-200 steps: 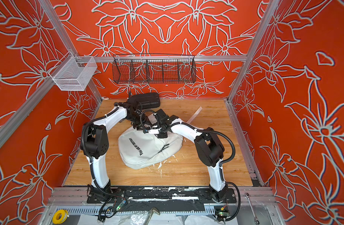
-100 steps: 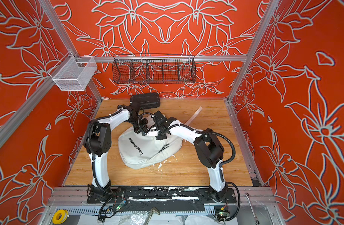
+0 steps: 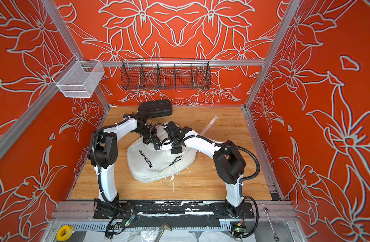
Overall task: Pack the student bag
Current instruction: 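Pull the zipper pull further along the opening with the right gripper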
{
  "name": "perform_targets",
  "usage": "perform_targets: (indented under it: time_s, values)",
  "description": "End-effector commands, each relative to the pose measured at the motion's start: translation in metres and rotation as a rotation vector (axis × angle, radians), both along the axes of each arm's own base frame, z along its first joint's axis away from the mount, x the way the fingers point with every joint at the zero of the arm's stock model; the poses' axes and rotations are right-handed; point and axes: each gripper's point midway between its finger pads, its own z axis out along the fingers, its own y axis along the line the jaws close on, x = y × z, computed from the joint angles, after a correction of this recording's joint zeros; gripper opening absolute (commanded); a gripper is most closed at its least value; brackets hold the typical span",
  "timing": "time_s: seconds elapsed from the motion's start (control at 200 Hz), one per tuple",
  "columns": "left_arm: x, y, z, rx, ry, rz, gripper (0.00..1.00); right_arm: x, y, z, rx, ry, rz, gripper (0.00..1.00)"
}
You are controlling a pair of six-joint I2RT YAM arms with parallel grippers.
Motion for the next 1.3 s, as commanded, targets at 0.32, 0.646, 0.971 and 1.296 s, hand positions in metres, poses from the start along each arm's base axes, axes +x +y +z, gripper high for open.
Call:
perform_targets:
  time_s: [0.32,0.646,0.971,1.296]
  values:
    - [0.021,0.045,0.020,0.076,-0.148,0.050,0.00,-0.041,-0.047,-0.001,-0.073,0.178,-0.084,0.00]
    - [0.023,0.037,0.032,0.044,-0.177,-0.039,0.00,-0.057,-0.038,0.009,0.038,0.250,0.019,0.00]
    - [0.005,-0.017,0.030,0.055,-0.198,-0.194,0.28,-0.036,0.005,0.025,0.200,0.354,-0.025,0.00]
    - [-0.026,-0.047,0.031,0.062,-0.155,-0.267,0.50,-0.025,0.008,0.023,0.206,0.339,-0.082,0.00]
